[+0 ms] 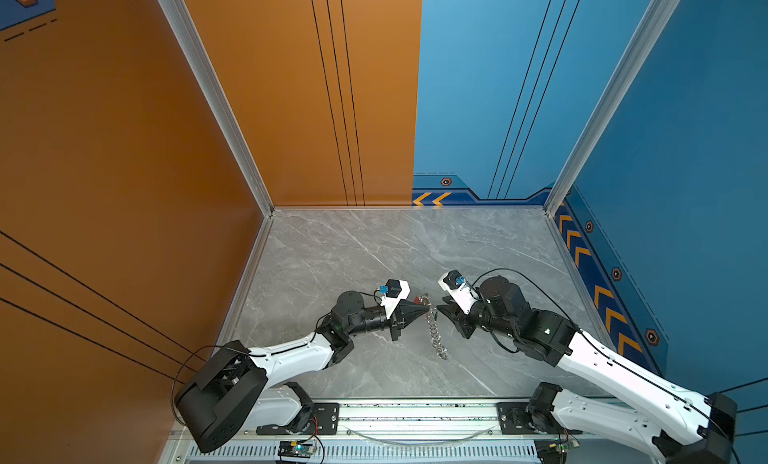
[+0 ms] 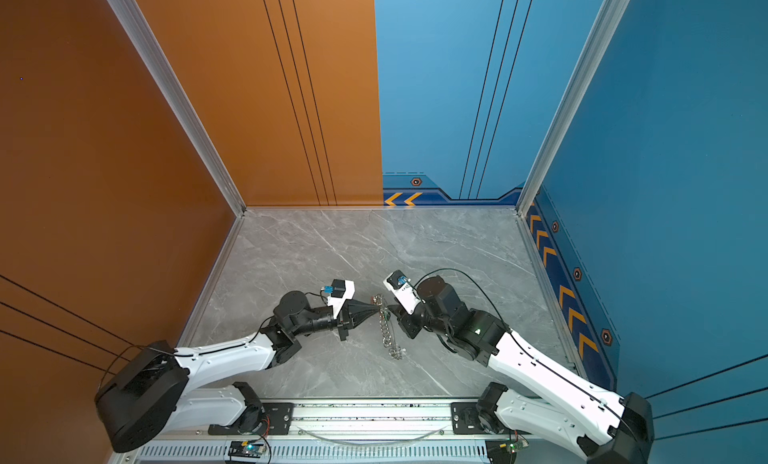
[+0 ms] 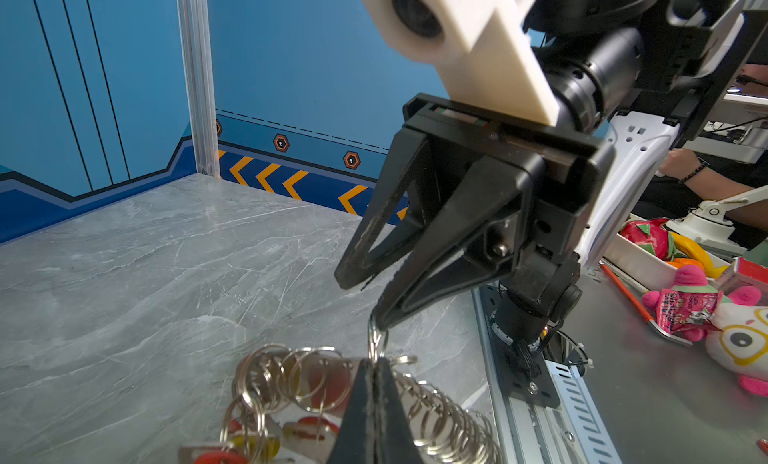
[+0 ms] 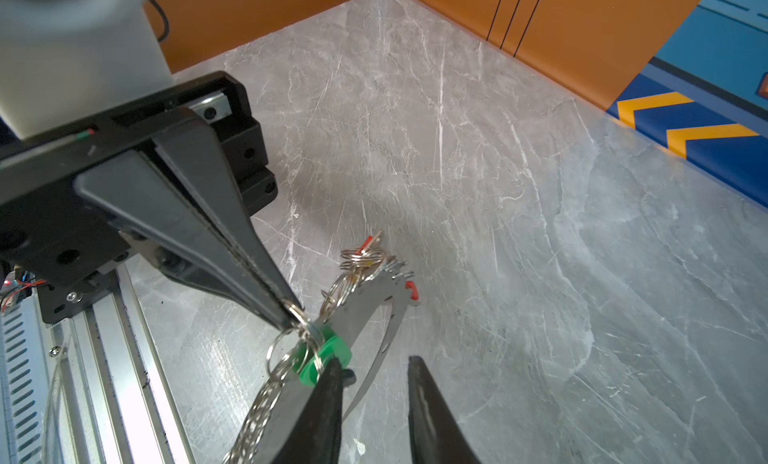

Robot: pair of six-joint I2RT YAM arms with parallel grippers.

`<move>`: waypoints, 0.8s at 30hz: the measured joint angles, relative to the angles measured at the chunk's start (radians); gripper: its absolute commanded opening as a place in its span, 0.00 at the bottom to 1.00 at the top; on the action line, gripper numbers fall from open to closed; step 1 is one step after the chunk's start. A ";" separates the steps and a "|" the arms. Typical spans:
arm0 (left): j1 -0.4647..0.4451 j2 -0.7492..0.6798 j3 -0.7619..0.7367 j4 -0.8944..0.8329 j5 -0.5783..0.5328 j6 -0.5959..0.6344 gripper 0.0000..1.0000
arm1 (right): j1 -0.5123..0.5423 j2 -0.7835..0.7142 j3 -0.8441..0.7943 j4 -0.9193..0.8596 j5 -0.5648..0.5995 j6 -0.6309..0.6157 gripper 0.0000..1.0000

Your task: Put the keys on the keyring

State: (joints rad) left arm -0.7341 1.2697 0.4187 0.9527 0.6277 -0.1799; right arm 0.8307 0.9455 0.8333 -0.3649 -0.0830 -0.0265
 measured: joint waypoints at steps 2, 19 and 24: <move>0.000 0.000 0.000 0.000 0.000 0.000 0.00 | -0.001 0.000 0.000 0.008 -0.010 0.002 0.28; -0.005 0.003 0.000 0.024 -0.008 0.000 0.00 | 0.008 0.039 0.000 0.006 -0.060 0.001 0.24; -0.005 0.012 0.000 0.025 -0.024 0.000 0.00 | 0.027 0.036 -0.001 0.007 -0.071 0.001 0.24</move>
State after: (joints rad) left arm -0.7387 1.2816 0.4187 0.9779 0.6037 -0.1799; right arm 0.8577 0.9813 0.8326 -0.3580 -0.1535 -0.0254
